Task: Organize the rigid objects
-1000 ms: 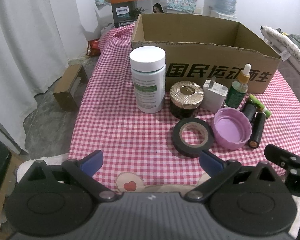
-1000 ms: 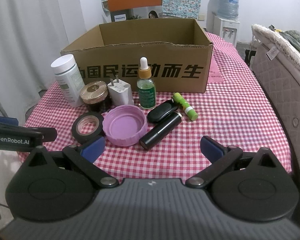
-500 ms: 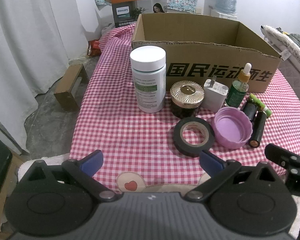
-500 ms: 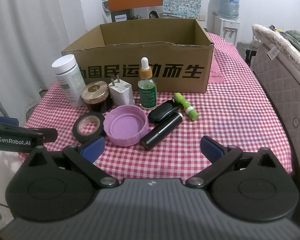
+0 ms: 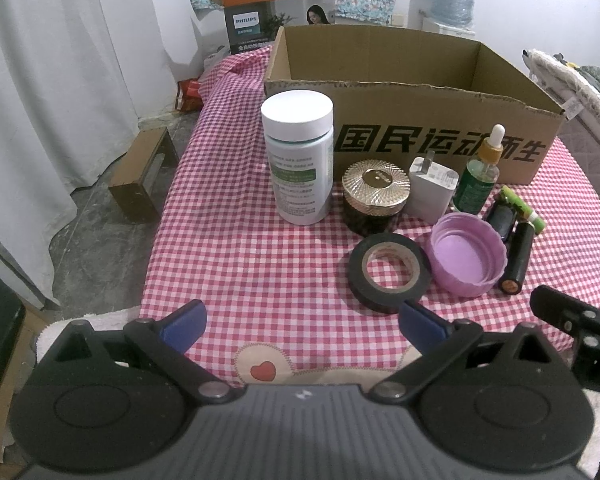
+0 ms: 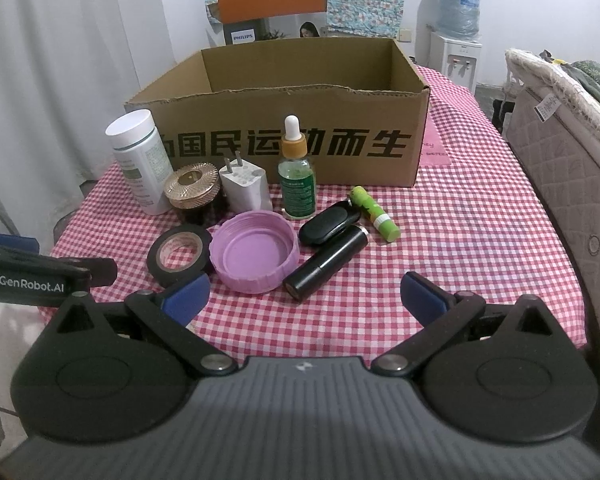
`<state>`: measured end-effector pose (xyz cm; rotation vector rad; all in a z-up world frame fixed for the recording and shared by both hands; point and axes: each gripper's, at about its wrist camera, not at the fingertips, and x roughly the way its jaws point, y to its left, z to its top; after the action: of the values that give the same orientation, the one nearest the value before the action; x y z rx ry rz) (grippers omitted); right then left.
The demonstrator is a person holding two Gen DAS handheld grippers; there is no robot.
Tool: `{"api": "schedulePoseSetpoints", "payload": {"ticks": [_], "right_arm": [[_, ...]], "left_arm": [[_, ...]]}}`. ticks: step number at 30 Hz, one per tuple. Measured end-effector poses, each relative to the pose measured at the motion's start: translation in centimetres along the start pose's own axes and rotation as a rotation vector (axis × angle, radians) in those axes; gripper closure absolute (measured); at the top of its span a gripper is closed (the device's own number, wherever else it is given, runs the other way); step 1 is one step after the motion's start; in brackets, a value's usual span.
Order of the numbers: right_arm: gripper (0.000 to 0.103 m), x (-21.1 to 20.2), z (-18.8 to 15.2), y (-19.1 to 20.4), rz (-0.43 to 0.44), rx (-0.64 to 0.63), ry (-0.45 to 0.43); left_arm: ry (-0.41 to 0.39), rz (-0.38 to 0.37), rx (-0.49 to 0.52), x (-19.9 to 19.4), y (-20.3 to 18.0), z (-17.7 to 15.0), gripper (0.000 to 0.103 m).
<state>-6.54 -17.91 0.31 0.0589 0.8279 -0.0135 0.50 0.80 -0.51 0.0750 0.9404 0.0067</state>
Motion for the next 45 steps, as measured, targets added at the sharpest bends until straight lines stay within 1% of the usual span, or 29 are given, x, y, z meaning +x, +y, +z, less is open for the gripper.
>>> {"api": "schedulePoseSetpoints", "payload": {"ticks": [4, 8, 11, 13, 16, 20, 22, 23, 24, 27, 28, 29, 30, 31, 32, 33, 34, 35, 36, 37, 38, 41, 43, 45], "right_arm": [[0.001, 0.2, 0.2, 0.1, -0.006, 0.002, -0.003], [0.001, 0.4, 0.3, -0.6, -0.011, 0.022, -0.007], [0.001, 0.5, 0.5, -1.7, -0.005, 0.057, -0.022], [0.001, 0.4, 0.7, -2.6, 0.003, 0.084, -0.037], [0.001, 0.3, 1.0, -4.3, 0.023, 0.142, -0.060], [0.001, 1.1, 1.6, -6.5, 0.071, 0.222, -0.045], [0.001, 1.8, 1.9, -7.2, 0.097, 0.247, -0.030], [0.001, 2.2, 2.0, -7.5, 0.116, 0.259, -0.020], [0.001, 2.7, 2.1, -7.7, 0.134, 0.268, -0.007], [0.002, 4.2, 2.3, -7.8, 0.171, 0.278, 0.034], [0.004, 4.7, 2.4, -7.8, 0.176, 0.279, 0.047], [0.006, 5.3, 2.6, -7.8, 0.179, 0.281, 0.062], [0.010, 5.8, 2.7, -7.8, 0.181, 0.279, 0.074], [0.015, 6.2, 2.9, -7.8, 0.181, 0.277, 0.088], [0.018, 6.7, 3.0, -7.7, 0.181, 0.275, 0.104], [0.026, 7.1, 3.1, -7.6, 0.183, 0.271, 0.118], [0.031, 7.6, 3.2, -7.5, 0.185, 0.266, 0.136], [0.032, 8.2, 3.2, -7.4, 0.187, 0.262, 0.152], [0.038, 8.6, 3.2, -7.2, 0.189, 0.259, 0.166], [0.046, 8.9, 3.2, -7.1, 0.191, 0.256, 0.178], [0.050, 9.3, 3.2, -7.0, 0.195, 0.254, 0.189], [0.059, 9.6, 3.3, -6.7, 0.186, 0.236, 0.190], [0.068, 9.6, 3.1, -6.9, 0.185, 0.242, 0.190], [0.073, 9.4, 2.9, -7.5, 0.193, 0.268, 0.197]], "left_arm": [[0.000, -0.006, 0.007, 0.2, -0.1, 0.1, 0.000], [-0.009, -0.021, 0.035, 0.4, -0.6, 0.4, 0.000], [-0.038, -0.062, 0.066, 0.2, -1.1, 0.7, 0.000], [-0.070, -0.116, 0.090, 0.0, -1.4, 0.8, 0.000], [-0.119, -0.219, 0.159, -0.4, -2.4, 1.0, 0.001], [-0.166, -0.354, 0.264, -0.6, -4.5, 1.2, 0.002], [-0.173, -0.398, 0.315, -0.5, -6.1, 1.2, 0.005], [-0.172, -0.413, 0.343, -0.3, -7.1, 1.1, 0.010], [-0.169, -0.422, 0.365, 0.0, -7.8, 1.1, 0.019], [-0.155, -0.452, 0.425, 0.7, -9.6, 0.6, 0.033], [-0.143, -0.456, 0.437, 1.0, -10.1, 0.5, 0.036], [-0.133, -0.463, 0.446, 1.2, -10.5, 0.5, 0.043], [-0.126, -0.467, 0.453, 1.5, -10.9, 0.4, 0.047], [-0.118, -0.469, 0.460, 1.8, -11.1, 0.4, 0.047], [-0.114, -0.470, 0.466, 2.1, -11.3, 0.4, 0.051], [-0.110, -0.471, 0.472, 2.1, -11.3, 0.4, 0.057], [-0.105, -0.471, 0.479, 2.3, -11.4, 0.4, 0.059], [-0.101, -0.472, 0.485, 2.5, -11.6, 0.4, 0.060], [-0.099, -0.476, 0.488, 2.6, -11.7, 0.4, 0.060], [-0.097, -0.482, 0.491, 2.6, -11.7, 0.3, 0.061], [-0.094, -0.485, 0.496, 2.8, -11.8, 0.3, 0.063], [-0.093, -0.487, 0.513, 3.1, -12.0, 0.2, 0.063], [-0.096, -0.485, 0.527, 3.1, -12.4, 0.3, 0.063], [-0.092, -0.488, 0.539, 3.4, -13.0, 0.5, 0.063]]}}
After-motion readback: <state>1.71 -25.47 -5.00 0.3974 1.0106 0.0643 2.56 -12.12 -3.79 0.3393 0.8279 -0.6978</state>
